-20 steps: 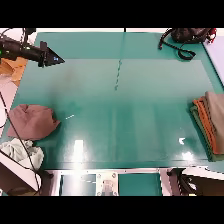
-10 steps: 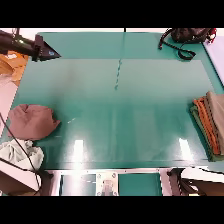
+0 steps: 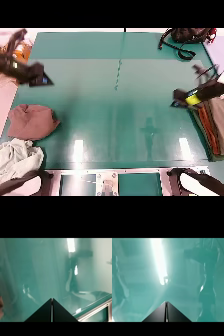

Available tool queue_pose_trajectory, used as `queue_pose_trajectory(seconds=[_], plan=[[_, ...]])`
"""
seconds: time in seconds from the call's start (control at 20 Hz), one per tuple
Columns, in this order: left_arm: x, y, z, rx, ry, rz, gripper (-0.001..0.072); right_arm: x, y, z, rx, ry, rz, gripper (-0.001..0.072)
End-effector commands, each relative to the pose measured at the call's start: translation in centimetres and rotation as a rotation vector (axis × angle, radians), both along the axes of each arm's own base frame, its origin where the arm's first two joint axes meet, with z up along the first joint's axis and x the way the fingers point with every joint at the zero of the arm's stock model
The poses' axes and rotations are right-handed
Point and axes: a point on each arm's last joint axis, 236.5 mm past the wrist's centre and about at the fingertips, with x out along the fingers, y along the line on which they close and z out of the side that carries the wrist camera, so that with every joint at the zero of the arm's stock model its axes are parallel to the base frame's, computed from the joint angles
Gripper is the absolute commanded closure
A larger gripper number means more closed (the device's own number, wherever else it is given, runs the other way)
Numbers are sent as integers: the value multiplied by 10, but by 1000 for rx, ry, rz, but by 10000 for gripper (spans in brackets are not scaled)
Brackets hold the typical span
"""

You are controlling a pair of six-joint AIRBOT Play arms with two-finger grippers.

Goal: Fold the shirts.

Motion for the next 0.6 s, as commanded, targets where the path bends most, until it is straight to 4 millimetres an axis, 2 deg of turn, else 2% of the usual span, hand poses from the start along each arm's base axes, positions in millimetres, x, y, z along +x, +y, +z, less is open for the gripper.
queue_pose_trajectory(seconds=[0.0,0.15,0.25,0.55], plan=[[-63,17,-41,115,53,69,679,-31,56,-23,6,-55,164,697],[-81,37,-58,211,72,89,677,-41,81,-23,16,-63,249,697],[-85,39,-60,223,91,84,677,-45,90,-23,20,-61,282,697],[-81,40,-60,226,70,86,677,-46,93,-23,20,-61,291,697]])
